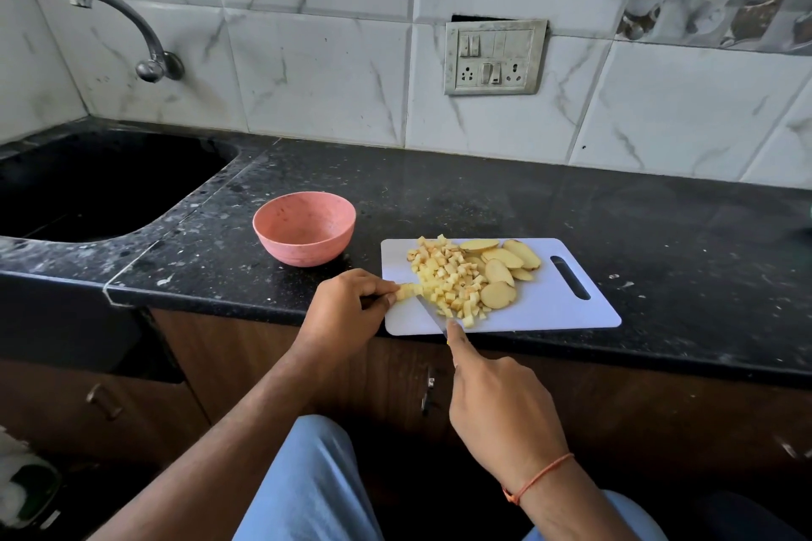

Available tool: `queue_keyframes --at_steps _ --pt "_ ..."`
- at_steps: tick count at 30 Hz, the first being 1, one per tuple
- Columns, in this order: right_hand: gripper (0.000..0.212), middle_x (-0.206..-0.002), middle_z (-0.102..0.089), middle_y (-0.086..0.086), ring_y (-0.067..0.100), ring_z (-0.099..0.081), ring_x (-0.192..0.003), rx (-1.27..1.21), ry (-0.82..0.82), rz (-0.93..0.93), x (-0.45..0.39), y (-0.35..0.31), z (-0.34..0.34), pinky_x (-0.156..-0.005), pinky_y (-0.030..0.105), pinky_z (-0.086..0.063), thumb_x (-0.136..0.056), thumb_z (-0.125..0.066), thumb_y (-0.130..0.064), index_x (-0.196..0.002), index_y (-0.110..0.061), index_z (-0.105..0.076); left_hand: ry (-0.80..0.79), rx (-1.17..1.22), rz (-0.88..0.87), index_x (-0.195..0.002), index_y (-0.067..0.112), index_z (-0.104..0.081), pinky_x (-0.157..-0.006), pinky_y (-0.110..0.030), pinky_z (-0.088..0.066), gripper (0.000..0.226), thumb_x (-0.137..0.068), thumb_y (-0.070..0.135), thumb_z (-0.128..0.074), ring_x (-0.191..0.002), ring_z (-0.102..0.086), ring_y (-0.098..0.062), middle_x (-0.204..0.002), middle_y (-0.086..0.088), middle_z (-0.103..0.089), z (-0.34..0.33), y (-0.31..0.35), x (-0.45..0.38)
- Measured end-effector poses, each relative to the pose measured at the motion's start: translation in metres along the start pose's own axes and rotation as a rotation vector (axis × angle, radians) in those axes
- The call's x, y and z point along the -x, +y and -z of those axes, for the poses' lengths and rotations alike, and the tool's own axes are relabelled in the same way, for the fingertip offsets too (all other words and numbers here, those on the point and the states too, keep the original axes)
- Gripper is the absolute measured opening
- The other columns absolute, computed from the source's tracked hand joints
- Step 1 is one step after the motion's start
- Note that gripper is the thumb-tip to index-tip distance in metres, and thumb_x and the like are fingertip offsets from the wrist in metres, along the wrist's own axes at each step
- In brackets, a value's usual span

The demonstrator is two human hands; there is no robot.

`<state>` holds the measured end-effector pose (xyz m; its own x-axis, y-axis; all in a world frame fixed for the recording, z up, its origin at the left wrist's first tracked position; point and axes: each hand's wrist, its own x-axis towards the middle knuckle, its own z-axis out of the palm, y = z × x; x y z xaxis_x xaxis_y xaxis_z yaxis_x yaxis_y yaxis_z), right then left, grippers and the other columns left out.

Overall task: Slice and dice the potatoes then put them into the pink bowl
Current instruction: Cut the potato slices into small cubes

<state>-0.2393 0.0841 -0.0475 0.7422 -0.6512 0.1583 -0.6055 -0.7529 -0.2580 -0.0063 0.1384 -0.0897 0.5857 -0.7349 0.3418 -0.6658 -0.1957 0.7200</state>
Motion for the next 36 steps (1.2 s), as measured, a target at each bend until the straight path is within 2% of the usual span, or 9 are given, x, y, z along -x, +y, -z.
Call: queue_keyframes --at_steps 2,5,12,15,17,21,26,29,36 --pt "0.060 -0.067 -0.054 -0.009 0.010 -0.054 -0.060 -0.071 0.012 -0.012 -0.003 0.002 -0.002 -0.051 0.023 -0.040 -0.109 -0.037 -0.032 -0.165 -0.036 -0.016 -0.006 0.000 0.012 -0.113 0.027 -0.084 -0.092 -0.013 -0.053 0.019 -0.094 0.024 -0.081 -0.102 -0.068 0.003 -0.109 0.021 -0.071 0.001 -0.001 -0.002" --pt "0.058 -0.066 -0.052 -0.010 0.009 -0.052 -0.059 -0.149 0.031 -0.015 -0.002 -0.002 -0.001 -0.049 0.020 -0.034 -0.110 -0.037 -0.032 -0.165 -0.037 -0.018 -0.006 0.006 0.047 -0.107 0.029 -0.085 -0.081 -0.003 -0.046 0.017 -0.091 0.027 -0.085 -0.098 -0.064 0.009 -0.105 0.020 -0.070 0.003 0.001 -0.006" --pt "0.057 -0.065 -0.048 -0.009 0.011 -0.047 -0.058 -0.049 0.077 0.022 -0.011 -0.016 0.001 -0.046 0.023 -0.023 -0.109 -0.034 -0.032 -0.165 -0.034 -0.021 -0.037 0.006 0.156 -0.092 0.031 -0.086 -0.064 -0.009 -0.050 0.010 -0.085 0.036 -0.090 -0.080 -0.069 0.006 -0.082 0.025 -0.076 0.011 0.005 -0.013" --pt "0.057 -0.066 -0.050 -0.008 0.012 -0.050 -0.059 -0.027 0.068 0.049 -0.014 -0.021 -0.004 -0.047 0.023 -0.024 -0.109 -0.035 -0.031 -0.165 -0.032 -0.022 -0.056 0.008 0.193 -0.089 0.032 -0.086 -0.065 -0.019 -0.057 0.009 -0.084 0.037 -0.090 -0.077 -0.072 -0.002 -0.080 0.025 -0.076 0.013 0.006 -0.014" --pt "0.058 -0.069 -0.051 -0.008 0.012 -0.052 -0.063 -0.018 0.056 0.060 -0.016 -0.022 -0.007 -0.052 0.027 -0.032 -0.109 -0.035 -0.030 -0.165 -0.031 -0.022 -0.061 0.002 0.206 -0.087 0.033 -0.086 -0.068 -0.027 -0.060 0.007 -0.084 0.038 -0.090 -0.076 -0.073 -0.007 -0.077 0.025 -0.076 0.014 0.006 -0.015" --pt "0.059 -0.074 -0.053 -0.004 0.017 -0.055 -0.070 0.027 0.011 0.063 -0.022 -0.026 -0.012 -0.059 0.034 -0.039 -0.108 -0.034 -0.029 -0.165 -0.029 -0.018 -0.075 0.012 0.220 -0.087 0.033 -0.086 -0.067 -0.019 -0.058 0.005 -0.084 0.033 -0.090 -0.076 -0.071 0.004 -0.078 0.025 -0.076 0.015 0.006 -0.017" --pt "0.061 -0.093 -0.070 0.003 0.022 -0.067 -0.085 0.034 -0.010 0.072 -0.034 -0.030 -0.016 -0.065 0.036 -0.050 -0.106 -0.038 -0.025 -0.165 -0.029 -0.021 -0.099 -0.009 0.230 -0.088 0.033 -0.086 -0.068 -0.020 -0.059 0.004 -0.085 0.032 -0.089 -0.075 -0.070 0.006 -0.080 0.024 -0.077 0.016 0.007 -0.020" --pt "0.062 -0.097 -0.070 0.005 0.023 -0.067 -0.088 0.044 -0.021 0.081 -0.043 -0.034 -0.018 -0.066 0.036 -0.050 -0.105 -0.041 -0.023 -0.164 -0.026 -0.024 -0.097 -0.016 0.230 -0.086 0.033 -0.086 -0.064 -0.016 -0.054 0.004 -0.085 0.032 -0.089 -0.074 -0.070 0.005 -0.079 0.024 -0.076 0.016 0.007 -0.021" --pt "0.063 -0.097 -0.069 0.006 0.024 -0.065 -0.087 0.032 -0.059 0.103 -0.050 -0.033 -0.017 -0.064 0.036 -0.046 -0.105 -0.041 -0.022 -0.164 -0.025 -0.022 -0.051 -0.008 0.225 -0.085 0.032 -0.085 -0.069 -0.023 -0.060 0.004 -0.086 0.031 -0.089 -0.075 -0.070 0.004 -0.076 0.022 -0.076 0.014 0.009 -0.018"
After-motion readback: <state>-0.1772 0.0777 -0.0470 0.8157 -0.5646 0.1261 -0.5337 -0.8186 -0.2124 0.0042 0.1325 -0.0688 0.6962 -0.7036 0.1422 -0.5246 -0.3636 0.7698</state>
